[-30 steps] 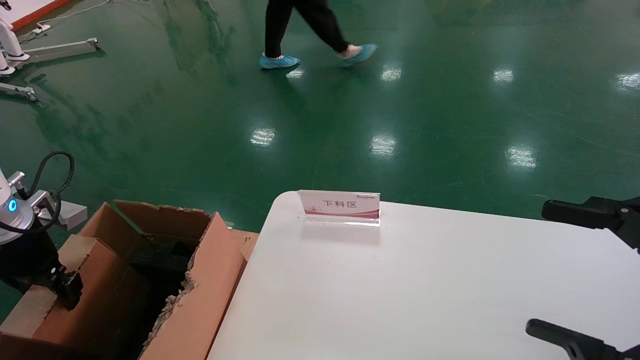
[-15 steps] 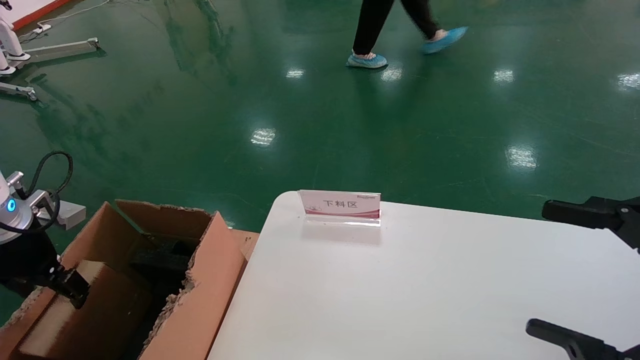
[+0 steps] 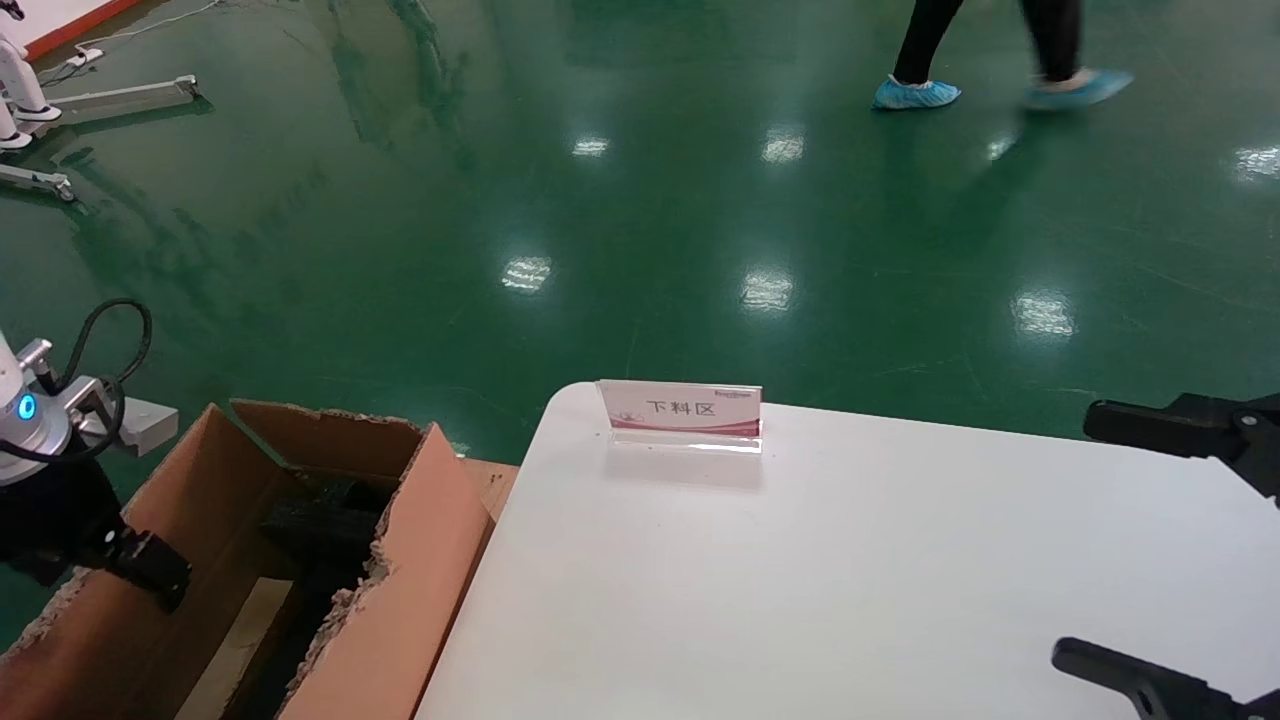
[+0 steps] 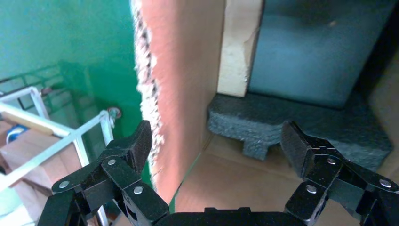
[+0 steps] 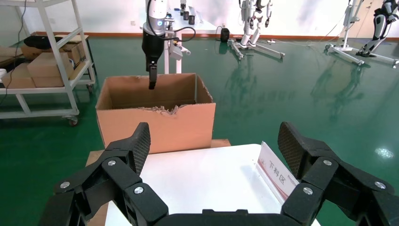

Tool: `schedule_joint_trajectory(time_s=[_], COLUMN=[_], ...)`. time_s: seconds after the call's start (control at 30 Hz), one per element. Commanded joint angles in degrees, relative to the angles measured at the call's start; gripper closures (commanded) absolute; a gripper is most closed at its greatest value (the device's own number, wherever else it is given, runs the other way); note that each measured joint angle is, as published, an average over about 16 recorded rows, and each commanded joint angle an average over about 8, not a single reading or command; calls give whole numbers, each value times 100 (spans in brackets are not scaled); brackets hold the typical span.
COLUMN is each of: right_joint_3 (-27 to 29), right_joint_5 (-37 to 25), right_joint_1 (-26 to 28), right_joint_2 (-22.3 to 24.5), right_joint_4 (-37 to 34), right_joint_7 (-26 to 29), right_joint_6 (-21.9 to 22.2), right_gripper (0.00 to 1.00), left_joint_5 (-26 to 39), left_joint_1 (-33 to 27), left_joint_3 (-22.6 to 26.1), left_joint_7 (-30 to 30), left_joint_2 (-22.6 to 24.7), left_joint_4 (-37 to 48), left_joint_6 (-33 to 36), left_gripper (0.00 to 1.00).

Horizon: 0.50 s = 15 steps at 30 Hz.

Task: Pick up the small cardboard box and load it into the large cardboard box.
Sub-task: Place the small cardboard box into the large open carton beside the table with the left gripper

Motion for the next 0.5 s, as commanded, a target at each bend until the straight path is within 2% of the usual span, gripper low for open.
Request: schedule_joint_trajectory(time_s=[0.03,0.2,0.5], right_joint_3=[0,0,0], right_joint_5=[0,0,0], right_joint_1=[0,0,-1], right_joint_2=[0,0,0], right_joint_4=[0,0,0], right_joint_7=[0,0,0], right_joint_6=[0,0,1], right_gripper=[0,0,0], left_joint_5=[-10,-70,-321], left_joint_1=[-10,-190,-876], left_joint_3=[-45,-257,-765], left_joint_7=[31,265,998], left_joint_2=[16,66,-82], left_joint_4=[-6,-133,-723], left_joint_6=[2,55,117], left_gripper=[0,0,0])
